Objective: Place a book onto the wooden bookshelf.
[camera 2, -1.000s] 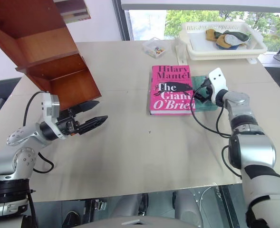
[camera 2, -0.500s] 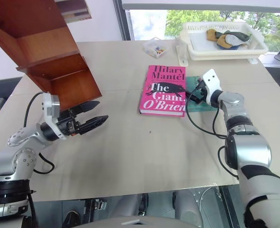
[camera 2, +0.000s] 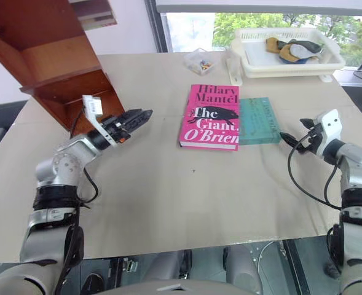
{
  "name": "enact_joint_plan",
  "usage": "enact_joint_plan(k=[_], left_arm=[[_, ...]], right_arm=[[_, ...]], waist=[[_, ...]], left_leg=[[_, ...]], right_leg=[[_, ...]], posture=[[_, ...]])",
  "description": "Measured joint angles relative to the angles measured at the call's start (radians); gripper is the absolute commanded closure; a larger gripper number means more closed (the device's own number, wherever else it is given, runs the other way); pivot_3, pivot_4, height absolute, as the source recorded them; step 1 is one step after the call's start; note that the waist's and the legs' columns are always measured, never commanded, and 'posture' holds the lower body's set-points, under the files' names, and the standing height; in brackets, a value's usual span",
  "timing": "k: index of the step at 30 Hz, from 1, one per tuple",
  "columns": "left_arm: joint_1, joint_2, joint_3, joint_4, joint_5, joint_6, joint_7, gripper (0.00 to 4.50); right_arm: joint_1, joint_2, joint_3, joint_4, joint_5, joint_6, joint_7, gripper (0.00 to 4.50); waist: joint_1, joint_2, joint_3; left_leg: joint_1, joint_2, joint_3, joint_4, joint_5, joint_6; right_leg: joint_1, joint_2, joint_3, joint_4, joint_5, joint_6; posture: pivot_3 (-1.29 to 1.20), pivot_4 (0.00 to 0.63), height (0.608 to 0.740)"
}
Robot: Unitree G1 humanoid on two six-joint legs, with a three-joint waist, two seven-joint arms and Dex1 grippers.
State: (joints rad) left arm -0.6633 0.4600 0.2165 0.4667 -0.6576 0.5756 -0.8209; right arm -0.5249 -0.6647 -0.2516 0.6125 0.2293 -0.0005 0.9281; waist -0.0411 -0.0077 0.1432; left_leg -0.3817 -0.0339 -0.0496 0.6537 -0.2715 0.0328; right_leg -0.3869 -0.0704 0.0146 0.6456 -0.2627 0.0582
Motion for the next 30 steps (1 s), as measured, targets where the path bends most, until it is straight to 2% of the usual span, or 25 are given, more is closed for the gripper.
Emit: enact_joint_plan(k=[4, 7, 11, 16, 19, 30], left_arm=[[-0.087, -0.055, -0.038, 0.124, 0.043, 0.013, -0.021, 0.05], [-0.112, -0.081, -0.074, 0.174, 0.071, 0.028, -0.054, 0.05], [-0.115, -0.119, -0.131, 0.204, 0.121, 0.051, -0.094, 0.05], [-0.115, -0.14, -0.152, 0.204, 0.137, 0.069, -0.138, 0.05], [-0.086, -0.142, -0.158, 0.138, 0.133, 0.109, -0.179, 0.05], [0.031, -0.138, -0.179, -0.104, 0.085, 0.228, -0.241, 0.05]], right_arm=[[0.002, 0.03, -0.002, -0.142, 0.005, 0.079, -0.144, 0.0], [-0.042, 0.058, -0.001, -0.146, 0.003, 0.121, -0.24, 0.0], [-0.152, 0.092, 0.066, -0.07, -0.08, 0.115, -0.326, 0.0], [-0.227, 0.151, 0.152, 0.062, -0.139, 0.097, -0.345, 0.0], [-0.295, 0.164, 0.212, 0.195, -0.205, 0.054, -0.369, 0.0], [-0.409, 0.2, 0.245, 0.388, -0.247, -0.071, -0.298, 0.0]], waist=[[0.001, 0.0, 0.0], [0.004, 0.0, 0.0], [0.005, 0.0, 0.0], [0.005, 0.0, 0.0], [0.002, 0.0, 0.0], [-0.001, 0.0, 0.0]], left_leg=[[0.0, -0.001, 0.001, 0.002, 0.0, 0.0], [0.0, -0.002, 0.001, 0.002, 0.0, 0.0], [-0.002, -0.002, 0.001, 0.002, 0.0, 0.0], [-0.004, -0.002, 0.001, 0.001, 0.0, 0.0], [-0.008, -0.003, 0.002, 0.002, 0.0, 0.0], [-0.009, -0.002, 0.001, 0.004, 0.0, 0.0]], right_leg=[[0.0, 0.0, 0.001, 0.0, 0.002, 0.003], [0.0, 0.0, 0.002, 0.0, 0.003, 0.004], [-0.002, 0.0, 0.002, 0.0, 0.003, 0.003], [-0.004, 0.0, 0.002, -0.001, 0.003, 0.003], [-0.009, -0.001, 0.003, 0.0, 0.003, 0.003], [-0.009, 0.0, 0.003, 0.0, 0.003, 0.003]], posture=[[0.0, 0.15, 0.74], [0.0, 0.15, 0.74], [0.0, 0.15, 0.74], [0.0, 0.15, 0.74], [0.0, 0.15, 0.74], [0.0, 0.15, 0.74]])
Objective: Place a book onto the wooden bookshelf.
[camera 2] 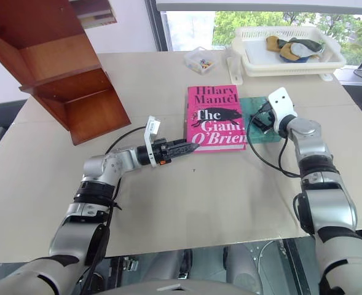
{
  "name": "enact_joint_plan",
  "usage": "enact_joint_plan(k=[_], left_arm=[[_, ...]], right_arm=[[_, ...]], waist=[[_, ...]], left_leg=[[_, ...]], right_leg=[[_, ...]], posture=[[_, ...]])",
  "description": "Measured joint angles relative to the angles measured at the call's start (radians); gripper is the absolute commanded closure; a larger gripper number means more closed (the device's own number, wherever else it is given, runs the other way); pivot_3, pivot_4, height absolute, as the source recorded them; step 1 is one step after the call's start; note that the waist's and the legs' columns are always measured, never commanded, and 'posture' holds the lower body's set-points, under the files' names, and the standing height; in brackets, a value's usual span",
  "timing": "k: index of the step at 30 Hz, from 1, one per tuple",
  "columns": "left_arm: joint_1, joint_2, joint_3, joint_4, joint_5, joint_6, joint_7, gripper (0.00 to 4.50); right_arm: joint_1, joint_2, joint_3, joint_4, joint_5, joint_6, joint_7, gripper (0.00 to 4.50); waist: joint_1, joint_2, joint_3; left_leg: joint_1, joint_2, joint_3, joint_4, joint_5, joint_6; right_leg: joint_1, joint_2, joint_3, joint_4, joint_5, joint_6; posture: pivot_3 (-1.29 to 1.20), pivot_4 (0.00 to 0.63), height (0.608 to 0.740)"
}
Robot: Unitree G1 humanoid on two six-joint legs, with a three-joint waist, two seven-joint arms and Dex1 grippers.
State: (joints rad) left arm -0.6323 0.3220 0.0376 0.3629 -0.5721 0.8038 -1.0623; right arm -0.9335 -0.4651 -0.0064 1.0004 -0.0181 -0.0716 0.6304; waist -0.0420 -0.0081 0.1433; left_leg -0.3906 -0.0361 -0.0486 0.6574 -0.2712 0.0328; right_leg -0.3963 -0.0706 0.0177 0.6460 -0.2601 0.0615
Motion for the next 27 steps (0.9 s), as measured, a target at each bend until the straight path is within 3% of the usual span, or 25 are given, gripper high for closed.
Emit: enact_joint_plan(k=[12, 23, 27], left_arm=[[0.098, 0.026, -0.069, -0.216, -0.05, 0.048, -0.053, 0.05], [0.124, 0.059, -0.114, -0.233, -0.019, 0.014, -0.064, 0.05], [0.124, 0.022, -0.127, -0.23, -0.001, 0.023, -0.006, 0.05]], right_arm=[[-0.013, 0.012, 0.0, 0.027, -0.002, -0.045, 0.086, 0.0], [-0.013, -0.001, 0.0, 0.028, -0.013, -0.067, 0.087, 0.0], [-0.013, -0.018, -0.008, 0.038, -0.013, -0.085, 0.058, 0.0]], waist=[[0.0, 0.0, 0.0], [0.002, 0.0, 0.0], [0.003, 0.0, 0.0]], left_leg=[[0.0, 0.0, 0.0, 0.0, 0.0, 0.0], [0.0, 0.0, 0.0, 0.0, 0.0, 0.0], [0.0, 0.0, 0.0, 0.0, 0.0, 0.0]], right_leg=[[0.0, 0.0, 0.0, 0.0, 0.0, 0.0], [0.0, 0.0, 0.0, 0.0, 0.0, 0.0], [0.0, 0.0, 0.0, 0.0, 0.0, 0.0]], posture=[[0.0, 0.15, 0.74], [0.0, 0.15, 0.74], [0.0, 0.15, 0.74]])
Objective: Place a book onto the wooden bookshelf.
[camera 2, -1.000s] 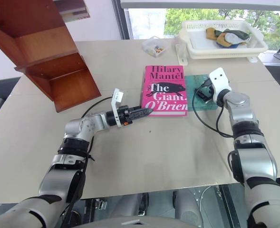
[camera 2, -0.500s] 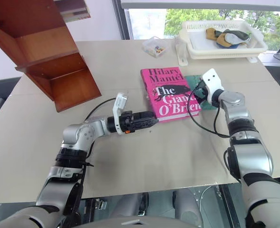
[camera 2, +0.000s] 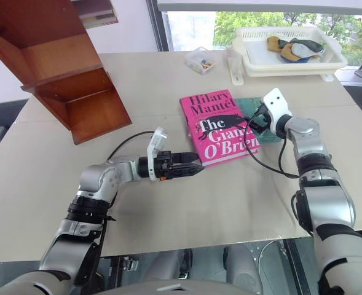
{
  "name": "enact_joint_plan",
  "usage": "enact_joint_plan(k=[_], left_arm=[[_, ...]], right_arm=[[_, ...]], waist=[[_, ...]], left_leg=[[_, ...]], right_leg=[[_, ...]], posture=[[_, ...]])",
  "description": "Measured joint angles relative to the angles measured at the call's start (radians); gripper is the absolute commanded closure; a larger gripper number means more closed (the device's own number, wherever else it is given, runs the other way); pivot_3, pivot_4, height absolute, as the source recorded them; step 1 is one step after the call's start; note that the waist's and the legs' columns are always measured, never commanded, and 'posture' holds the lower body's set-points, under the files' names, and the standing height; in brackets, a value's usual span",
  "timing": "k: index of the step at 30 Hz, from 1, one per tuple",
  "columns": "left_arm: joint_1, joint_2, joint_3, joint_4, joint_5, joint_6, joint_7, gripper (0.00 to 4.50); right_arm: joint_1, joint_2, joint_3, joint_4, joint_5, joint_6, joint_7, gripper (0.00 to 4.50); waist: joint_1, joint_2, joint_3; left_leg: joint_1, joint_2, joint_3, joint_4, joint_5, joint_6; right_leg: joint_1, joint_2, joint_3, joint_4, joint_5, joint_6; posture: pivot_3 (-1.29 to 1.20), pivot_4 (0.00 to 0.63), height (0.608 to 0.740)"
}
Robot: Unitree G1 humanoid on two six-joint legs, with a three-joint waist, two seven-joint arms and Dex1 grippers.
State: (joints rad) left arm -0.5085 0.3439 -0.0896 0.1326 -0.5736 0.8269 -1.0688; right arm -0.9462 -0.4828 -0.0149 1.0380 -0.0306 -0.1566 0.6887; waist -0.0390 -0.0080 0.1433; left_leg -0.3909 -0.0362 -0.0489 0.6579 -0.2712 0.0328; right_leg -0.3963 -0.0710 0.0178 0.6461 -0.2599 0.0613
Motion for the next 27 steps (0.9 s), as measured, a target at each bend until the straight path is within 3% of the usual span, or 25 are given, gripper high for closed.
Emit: enact_joint_plan(k=[10, 18, 21, 27], left_arm=[[-0.004, -0.01, -0.023, 0.007, 0.011, 0.012, 0.022, 0.05], [-0.01, 0.028, -0.036, 0.008, 0.019, 0.012, -0.01, 0.05], [-0.015, 0.037, -0.033, 0.011, 0.02, 0.006, -0.012, 0.05], [-0.027, 0.064, 0.086, 0.078, 0.014, -0.04, 0.038, 0.05]], right_arm=[[0.043, -0.043, -0.025, -0.024, 0.023, -0.008, 0.002, 0.0], [0.117, -0.073, -0.078, -0.186, 0.105, 0.023, 0.031, 0.0], [0.184, -0.095, -0.108, -0.313, 0.16, 0.069, 0.06, 0.0], [0.469, -0.156, -0.209, -0.723, 0.361, 0.295, 0.156, 0.0]], waist=[[-0.001, 0.0, 0.0], [0.0, 0.0, 0.0], [0.003, 0.0, 0.0], [0.016, 0.0, 0.0]], left_leg=[[0.0, 0.0, 0.0, 0.0, 0.0, 0.0], [0.0, 0.0, 0.0, 0.001, 0.0, 0.0], [-0.001, 0.0, -0.002, 0.001, 0.0, 0.0], [-0.004, 0.001, -0.004, 0.003, 0.0, 0.0]], right_leg=[[0.0, 0.0, 0.0, 0.0, 0.0, 0.0], [0.0, 0.0, 0.0, 0.0, 0.0, 0.0], [0.0, 0.0, 0.001, 0.0, 0.0, 0.0], [0.0, -0.001, -0.001, 0.0, 0.0, 0.0]], posture=[[0.0, 0.15, 0.74], [0.0, 0.15, 0.74], [0.0, 0.15, 0.74], [0.0, 0.15, 0.74]])
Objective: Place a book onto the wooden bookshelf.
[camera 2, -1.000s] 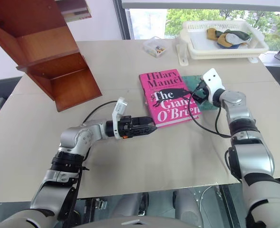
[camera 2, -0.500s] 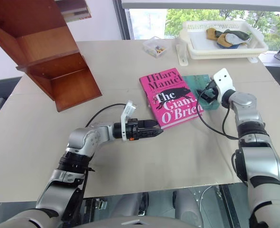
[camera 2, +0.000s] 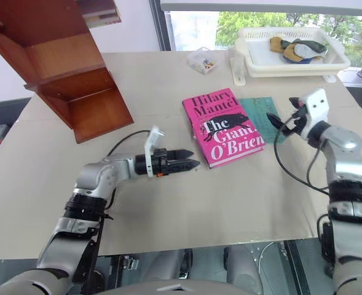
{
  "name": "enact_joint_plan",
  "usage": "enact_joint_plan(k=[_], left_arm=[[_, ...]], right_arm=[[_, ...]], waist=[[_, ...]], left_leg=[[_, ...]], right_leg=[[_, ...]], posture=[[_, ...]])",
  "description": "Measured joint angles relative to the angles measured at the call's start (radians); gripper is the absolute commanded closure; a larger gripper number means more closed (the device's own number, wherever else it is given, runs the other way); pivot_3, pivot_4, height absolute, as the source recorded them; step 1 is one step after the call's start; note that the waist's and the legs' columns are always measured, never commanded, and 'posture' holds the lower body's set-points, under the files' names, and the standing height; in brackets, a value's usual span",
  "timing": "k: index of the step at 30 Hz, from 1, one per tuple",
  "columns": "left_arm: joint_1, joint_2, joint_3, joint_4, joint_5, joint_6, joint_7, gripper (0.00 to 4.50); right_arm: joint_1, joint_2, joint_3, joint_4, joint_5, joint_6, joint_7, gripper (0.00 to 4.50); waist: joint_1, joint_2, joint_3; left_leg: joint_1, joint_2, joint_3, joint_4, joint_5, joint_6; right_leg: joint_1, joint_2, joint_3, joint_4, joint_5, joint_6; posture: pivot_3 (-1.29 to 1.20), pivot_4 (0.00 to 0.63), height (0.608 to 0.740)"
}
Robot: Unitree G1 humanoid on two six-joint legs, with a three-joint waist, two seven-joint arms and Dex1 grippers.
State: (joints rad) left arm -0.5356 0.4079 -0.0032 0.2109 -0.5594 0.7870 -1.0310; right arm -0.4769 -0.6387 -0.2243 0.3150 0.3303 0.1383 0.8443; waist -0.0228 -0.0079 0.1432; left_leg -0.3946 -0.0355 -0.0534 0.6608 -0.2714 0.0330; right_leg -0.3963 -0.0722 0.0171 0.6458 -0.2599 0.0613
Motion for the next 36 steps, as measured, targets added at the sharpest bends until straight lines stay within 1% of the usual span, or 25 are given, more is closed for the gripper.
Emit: enact_joint_plan(k=[1, 3, 4, 5, 6, 8, 12, 15, 17, 20, 24, 28, 30, 36], left_arm=[[-0.004, 0.006, 0.026, 0.02, -0.006, 0.003, 0.011, 0.05], [-0.038, 0.005, 0.096, 0.084, -0.029, 0.018, 0.046, 0.05], [-0.047, 0.006, 0.118, 0.097, -0.033, 0.02, 0.057, 0.05], [-0.062, 0.001, 0.132, 0.11, -0.034, 0.021, 0.073, 0.05], [-0.064, -0.001, 0.134, 0.111, -0.034, 0.021, 0.077, 0.05], [-0.082, -0.034, 0.135, 0.141, -0.029, 0.018, 0.124, 0.05], [-0.123, -0.087, 0.151, 0.24, -0.01, 0.008, 0.202, 0.05], [-0.158, -0.119, 0.161, 0.304, -0.004, -0.005, 0.239, 0.05], [-0.223, -0.159, 0.221, 0.407, -0.026, 0.004, 0.282, 0.05], [-0.301, -0.194, 0.31, 0.522, -0.075, 0.041, 0.319, 0.05], [-0.352, -0.231, 0.343, 0.627, -0.09, 0.058, 0.337, 0.05], [-0.391, -0.238, 0.368, 0.687, -0.098, 0.085, 0.351, 0.05], [-0.425, -0.256, 0.395, 0.747, -0.11, 0.119, 0.362, 0.05], [-0.496, -0.272, 0.46, 0.893, -0.113, 0.102, 0.384, 0.05]], right_arm=[[0.047, -0.007, -0.012, -0.06, 0.029, 0.031, 0.011, 0.0], [0.198, -0.024, -0.061, -0.245, 0.113, 0.118, 0.023, 0.0], [0.241, -0.026, -0.073, -0.299, 0.141, 0.144, 0.025, 0.0], [0.304, -0.029, -0.094, -0.379, 0.181, 0.184, 0.027, 0.0], [0.321, -0.03, -0.101, -0.403, 0.193, 0.194, 0.028, 0.0], [0.464, -0.045, -0.161, -0.585, 0.292, 0.26, 0.037, 0.0], [0.614, -0.074, -0.233, -0.789, 0.423, 0.347, 0.045, 0.0], [0.689, -0.084, -0.261, -0.886, 0.486, 0.389, 0.039, 0.0], [0.752, -0.09, -0.266, -0.953, 0.502, 0.409, 0.021, 0.0], [0.777, -0.089, -0.265, -0.995, 0.502, 0.415, -0.015, 0.0], [0.781, -0.09, -0.265, -1.006, 0.505, 0.417, -0.047, 0.0], [0.78, -0.091, -0.266, -1.014, 0.515, 0.421, -0.057, 0.0], [0.779, -0.095, -0.266, -1.022, 0.521, 0.422, -0.066, 0.0], [0.777, -0.101, -0.266, -1.024, 0.525, 0.422, -0.071, 0.0]], waist=[[0.005, 0.0, 0.0], [0.014, 0.0, 0.0], [0.014, 0.0, 0.0], [0.015, 0.0, 0.0], [0.016, 0.0, 0.0], [0.027, 0.0, 0.0], [0.036, -0.001, -0.001], [0.036, -0.002, -0.001], [0.04, -0.003, 0.0], [0.037, -0.005, 0.0], [0.036, -0.006, 0.001], [0.038, -0.006, 0.001], [0.038, -0.006, 0.001], [0.037, -0.006, 0.001]], left_leg=[[0.0, 0.0, -0.001, 0.001, 0.0, 0.0], [-0.001, 0.0, -0.002, 0.002, 0.0, 0.0], [-0.001, 0.0, -0.002, 0.003, 0.0, 0.0], [-0.001, -0.001, -0.002, 0.005, -0.001, 0.002], [-0.001, -0.001, -0.002, 0.005, -0.001, 0.002], [-0.001, -0.001, -0.004, 0.007, -0.002, 0.003], [-0.001, -0.001, -0.004, 0.008, -0.003, 0.005], [0.0, -0.001, -0.004, 0.008, -0.003, 0.005], [-0.001, -0.001, -0.005, 0.01, -0.003, 0.005], [0.0, -0.002, -0.004, 0.01, -0.003, 0.006], [0.0, -0.003, -0.003, 0.01, -0.002, 0.004], [0.0, -0.003, -0.004, 0.01, -0.001, 0.003], [0.0, -0.004, -0.004, 0.01, -0.002, 0.004], [0.0, -0.004, -0.004, 0.01, -0.001, 0.003]], right_leg=[[0.0, 0.0, 0.0, 0.0, 0.0, 0.0], [0.0, 0.0, -0.002, 0.001, 0.0, 0.0], [0.001, 0.0, -0.002, 0.001, 0.0, 0.0], [0.001, 0.0, -0.001, 0.002, 0.0, 0.001], [0.002, 0.0, -0.001, 0.003, 0.0, 0.001], [0.003, 0.0, -0.002, 0.003, 0.001, 0.002], [0.003, 0.001, -0.002, 0.003, 0.003, 0.002], [0.003, 0.002, -0.002, 0.003, 0.003, 0.002], [0.004, 0.002, -0.004, 0.004, 0.003, 0.002], [0.004, 0.002, -0.007, 0.006, 0.003, 0.002], [0.003, 0.002, -0.007, 0.006, 0.003, 0.003], [0.003, 0.002, -0.007, 0.006, 0.003, 0.003], [0.004, 0.002, -0.007, 0.006, 0.003, 0.003], [0.004, 0.002, -0.008, 0.007, 0.003, 0.003]], posture=[[0.0, 0.15, 0.74], [0.0, 0.15, 0.74], [0.0, 0.15, 0.74], [0.0, 0.15, 0.74], [0.0, 0.15, 0.74], [0.0, 0.15, 0.74], [0.0, 0.15, 0.74], [0.0, 0.15, 0.74], [0.0, 0.15, 0.74], [0.0, 0.15, 0.74], [0.0, 0.15, 0.74], [0.0, 0.15, 0.74], [0.0, 0.15, 0.74], [0.0, 0.15, 0.74]])
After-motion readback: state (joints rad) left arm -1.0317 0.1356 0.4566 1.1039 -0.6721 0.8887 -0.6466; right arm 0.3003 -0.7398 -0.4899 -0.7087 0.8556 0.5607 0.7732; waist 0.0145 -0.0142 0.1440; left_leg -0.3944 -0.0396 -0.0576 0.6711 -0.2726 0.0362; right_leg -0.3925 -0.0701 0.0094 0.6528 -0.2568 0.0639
